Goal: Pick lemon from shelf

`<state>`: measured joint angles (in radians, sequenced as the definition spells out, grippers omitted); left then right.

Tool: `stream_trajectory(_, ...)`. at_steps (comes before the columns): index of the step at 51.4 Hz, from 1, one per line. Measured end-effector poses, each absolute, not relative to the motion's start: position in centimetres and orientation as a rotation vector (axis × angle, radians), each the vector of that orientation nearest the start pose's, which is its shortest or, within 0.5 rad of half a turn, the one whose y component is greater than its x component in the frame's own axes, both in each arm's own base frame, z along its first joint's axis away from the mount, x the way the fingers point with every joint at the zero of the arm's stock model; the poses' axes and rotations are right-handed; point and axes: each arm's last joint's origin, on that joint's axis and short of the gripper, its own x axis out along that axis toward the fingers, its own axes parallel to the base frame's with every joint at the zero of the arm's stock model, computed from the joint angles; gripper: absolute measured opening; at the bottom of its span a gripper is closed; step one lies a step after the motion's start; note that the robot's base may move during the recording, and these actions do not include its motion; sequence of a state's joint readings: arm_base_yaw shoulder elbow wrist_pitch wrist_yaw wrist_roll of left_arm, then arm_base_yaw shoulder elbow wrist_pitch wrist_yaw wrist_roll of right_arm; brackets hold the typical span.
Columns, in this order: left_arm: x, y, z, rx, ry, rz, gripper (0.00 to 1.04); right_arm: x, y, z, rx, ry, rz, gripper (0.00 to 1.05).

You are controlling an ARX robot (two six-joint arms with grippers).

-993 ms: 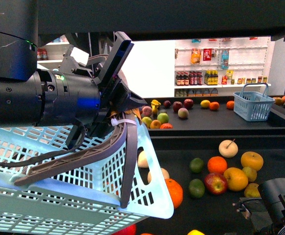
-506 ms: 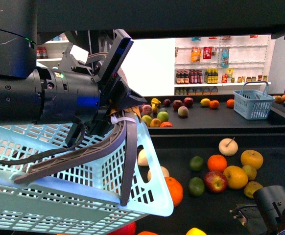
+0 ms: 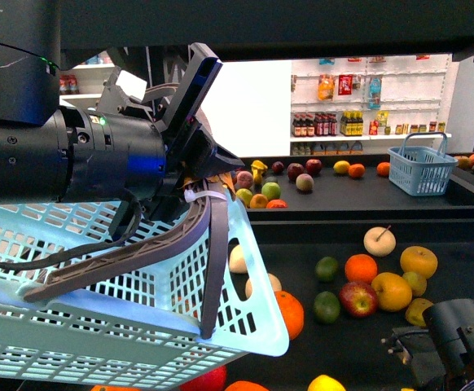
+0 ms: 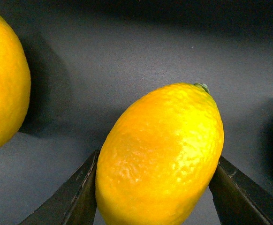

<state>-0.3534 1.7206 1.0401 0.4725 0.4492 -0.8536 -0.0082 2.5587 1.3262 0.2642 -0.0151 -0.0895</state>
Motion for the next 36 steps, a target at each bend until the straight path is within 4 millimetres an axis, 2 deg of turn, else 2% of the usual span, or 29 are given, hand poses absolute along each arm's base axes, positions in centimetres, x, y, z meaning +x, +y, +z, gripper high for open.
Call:
stream_trajectory(5,35.2,-14.3,23.8,-0.813,0.541,-0.659,0.09,43.2,-0.8,0.2,-0.081,0.870,0.063,0.58)
stream_trajectory(12,35.2,-14.3,23.8,-0.813,0.541,-0.659,0.09,42.6,-1.0,9.0,-0.050,0.697,0.111,0.58)
stream_trajectory(18,35.2,-14.3,23.8,-0.813,0.541,-0.659,0.09,41.1,0.5,16.2,-0.009,0.563,0.196,0.58)
stream_trajectory(20,35.2,-14.3,23.8,-0.813,0.541,-0.659,0.09,40.6,1.3,17.7,0.004,0.537,0.223,0.58)
stream_trajectory(23,35.2,-14.3,23.8,-0.813,0.541,-0.659,0.09,40.0,2.7,19.5,0.016,0.502,0.268,0.58)
stream_trajectory(27,35.2,-14.3,23.8,-0.813,0.541,-0.659,0.09,39.4,4.8,21.0,0.039,0.475,0.331,0.58)
stream_trajectory(36,35.2,-14.3,23.8,-0.813,0.541,-0.659,0.09,39.0,7.9,21.3,0.061,0.485,0.399,0.58)
